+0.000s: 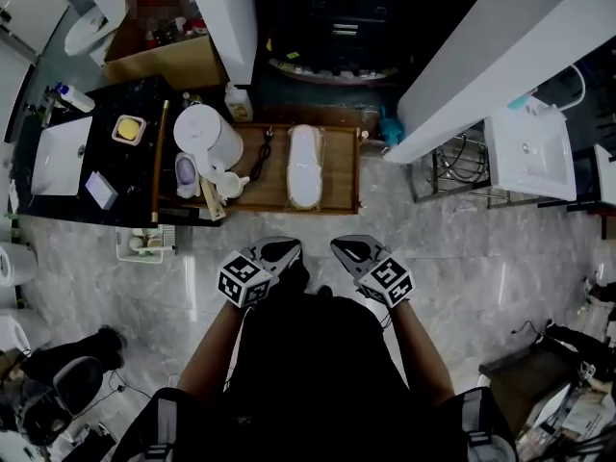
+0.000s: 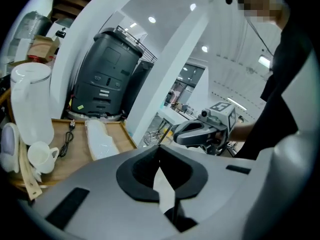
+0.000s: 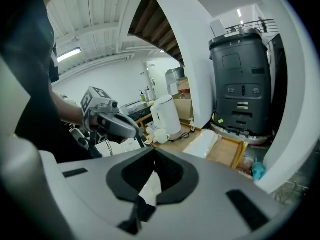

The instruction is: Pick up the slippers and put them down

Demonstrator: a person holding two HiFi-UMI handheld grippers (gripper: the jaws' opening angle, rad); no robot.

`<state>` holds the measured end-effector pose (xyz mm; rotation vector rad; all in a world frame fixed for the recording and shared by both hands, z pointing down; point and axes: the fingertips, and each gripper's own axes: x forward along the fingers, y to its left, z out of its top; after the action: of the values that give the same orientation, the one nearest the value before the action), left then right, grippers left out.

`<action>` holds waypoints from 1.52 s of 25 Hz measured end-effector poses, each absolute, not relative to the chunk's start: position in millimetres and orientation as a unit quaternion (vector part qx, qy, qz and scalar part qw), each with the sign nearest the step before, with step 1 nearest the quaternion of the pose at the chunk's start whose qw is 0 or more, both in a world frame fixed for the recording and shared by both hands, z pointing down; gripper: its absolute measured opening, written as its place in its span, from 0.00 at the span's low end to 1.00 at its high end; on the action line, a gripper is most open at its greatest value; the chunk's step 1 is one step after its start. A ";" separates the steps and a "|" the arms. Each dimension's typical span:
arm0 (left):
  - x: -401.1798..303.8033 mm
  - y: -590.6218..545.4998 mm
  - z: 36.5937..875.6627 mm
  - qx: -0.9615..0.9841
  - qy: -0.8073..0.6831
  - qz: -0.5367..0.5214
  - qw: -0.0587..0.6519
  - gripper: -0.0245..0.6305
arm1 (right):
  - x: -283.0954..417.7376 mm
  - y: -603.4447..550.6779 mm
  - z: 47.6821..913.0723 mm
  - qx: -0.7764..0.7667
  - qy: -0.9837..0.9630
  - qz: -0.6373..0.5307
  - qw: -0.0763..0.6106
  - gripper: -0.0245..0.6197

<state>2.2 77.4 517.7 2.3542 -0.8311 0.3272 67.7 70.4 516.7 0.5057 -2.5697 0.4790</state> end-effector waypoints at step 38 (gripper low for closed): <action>-54.2 -59.5 622.9 0.800 -0.372 0.129 0.453 0.31 | 19.5 -52.7 603.3 0.165 -0.916 0.235 0.280 0.24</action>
<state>-54.2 -59.5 622.9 1.9741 -0.9188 0.3197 19.5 -52.7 603.3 0.4428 -2.4558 0.6314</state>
